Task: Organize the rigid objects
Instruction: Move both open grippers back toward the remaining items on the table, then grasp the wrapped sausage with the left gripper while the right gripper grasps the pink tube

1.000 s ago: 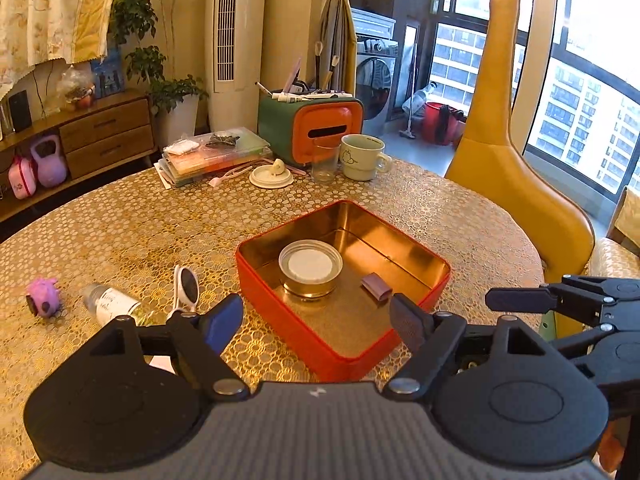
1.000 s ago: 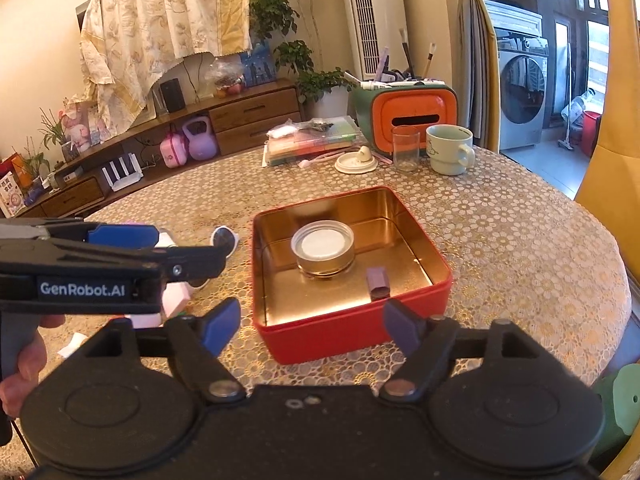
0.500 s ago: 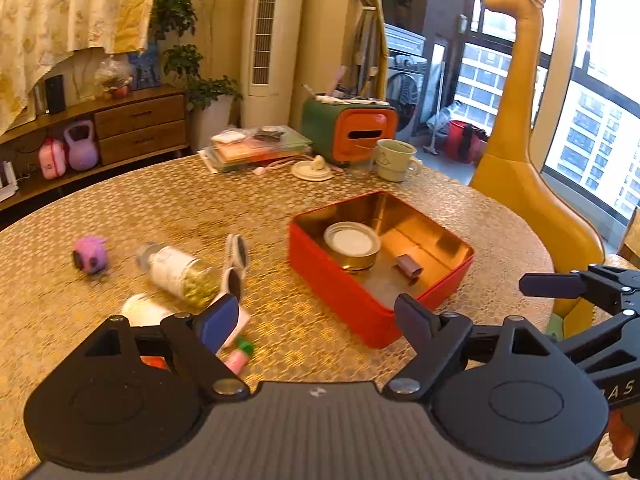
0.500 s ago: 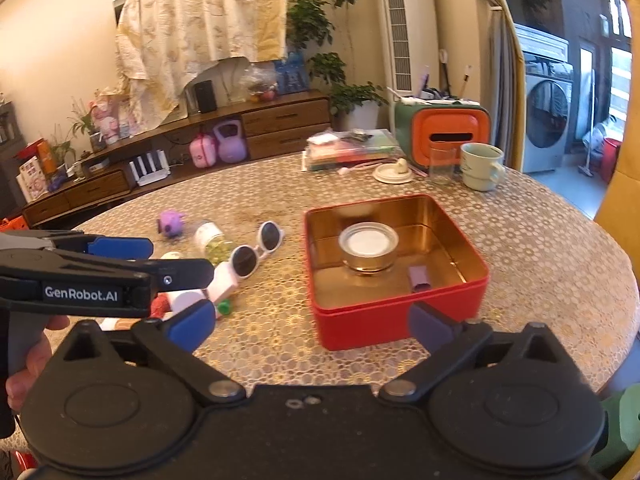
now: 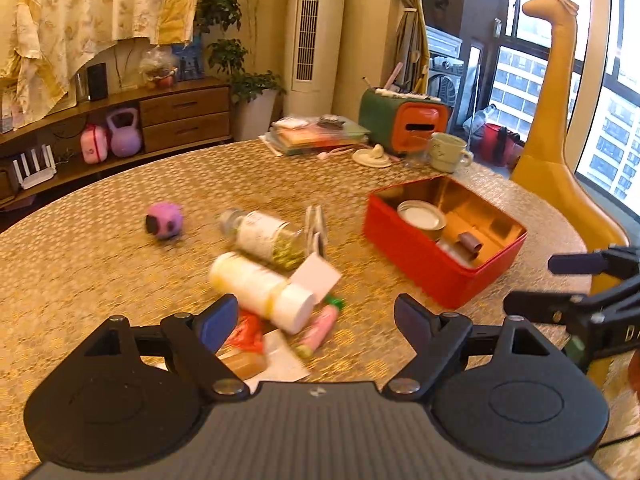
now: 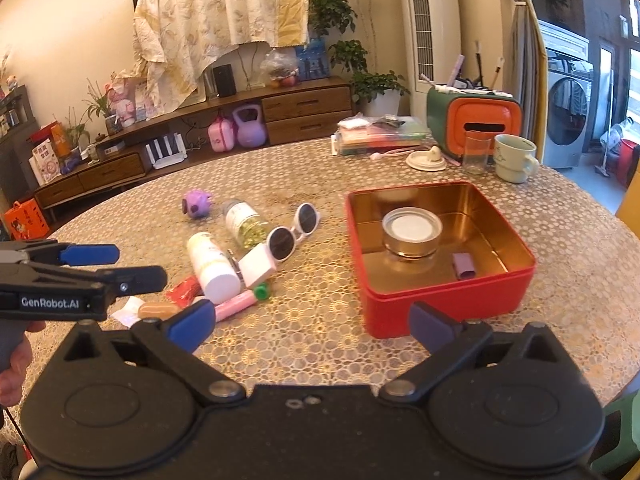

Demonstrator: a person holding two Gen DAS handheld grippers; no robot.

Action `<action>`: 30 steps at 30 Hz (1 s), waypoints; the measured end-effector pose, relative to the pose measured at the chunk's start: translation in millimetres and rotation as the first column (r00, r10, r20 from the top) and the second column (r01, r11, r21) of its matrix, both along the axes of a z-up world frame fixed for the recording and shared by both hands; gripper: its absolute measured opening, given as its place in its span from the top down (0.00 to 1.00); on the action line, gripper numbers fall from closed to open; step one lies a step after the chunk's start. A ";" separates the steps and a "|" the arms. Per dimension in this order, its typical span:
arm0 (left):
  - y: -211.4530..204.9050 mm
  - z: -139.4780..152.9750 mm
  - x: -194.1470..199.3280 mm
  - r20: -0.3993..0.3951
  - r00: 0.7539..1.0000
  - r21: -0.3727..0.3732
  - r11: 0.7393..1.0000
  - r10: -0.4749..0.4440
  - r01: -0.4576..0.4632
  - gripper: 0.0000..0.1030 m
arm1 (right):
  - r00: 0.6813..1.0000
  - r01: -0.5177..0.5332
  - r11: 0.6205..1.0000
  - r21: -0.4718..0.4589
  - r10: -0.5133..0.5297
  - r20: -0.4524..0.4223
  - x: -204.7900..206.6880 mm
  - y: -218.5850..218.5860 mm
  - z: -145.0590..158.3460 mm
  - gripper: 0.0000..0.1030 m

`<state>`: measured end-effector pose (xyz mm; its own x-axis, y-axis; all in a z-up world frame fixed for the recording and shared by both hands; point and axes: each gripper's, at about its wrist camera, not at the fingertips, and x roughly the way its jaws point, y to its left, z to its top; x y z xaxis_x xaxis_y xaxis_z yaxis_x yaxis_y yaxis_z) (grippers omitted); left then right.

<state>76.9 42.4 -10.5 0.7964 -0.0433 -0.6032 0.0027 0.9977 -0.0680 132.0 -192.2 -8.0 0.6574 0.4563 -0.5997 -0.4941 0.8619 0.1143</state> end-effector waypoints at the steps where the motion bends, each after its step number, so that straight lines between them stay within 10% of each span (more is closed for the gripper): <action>1: 3.5 -1.7 -2.1 -0.003 1.000 0.004 1.000 -0.003 0.003 0.17 | 1.000 -0.006 1.000 -0.004 0.006 -0.002 0.0 3.6 -0.8 0.00; 30: 52.9 -86.7 16.3 -0.138 0.985 0.062 0.991 -0.107 0.116 0.17 | 0.994 -0.069 0.994 -0.083 0.062 -0.090 30.1 87.4 -50.8 0.02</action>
<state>93.2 95.3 -97.2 0.7006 -0.0818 -0.7088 0.1097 0.9939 -0.0062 162.1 -104.8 -58.8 0.5714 0.4408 -0.6922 -0.5411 0.8365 0.0859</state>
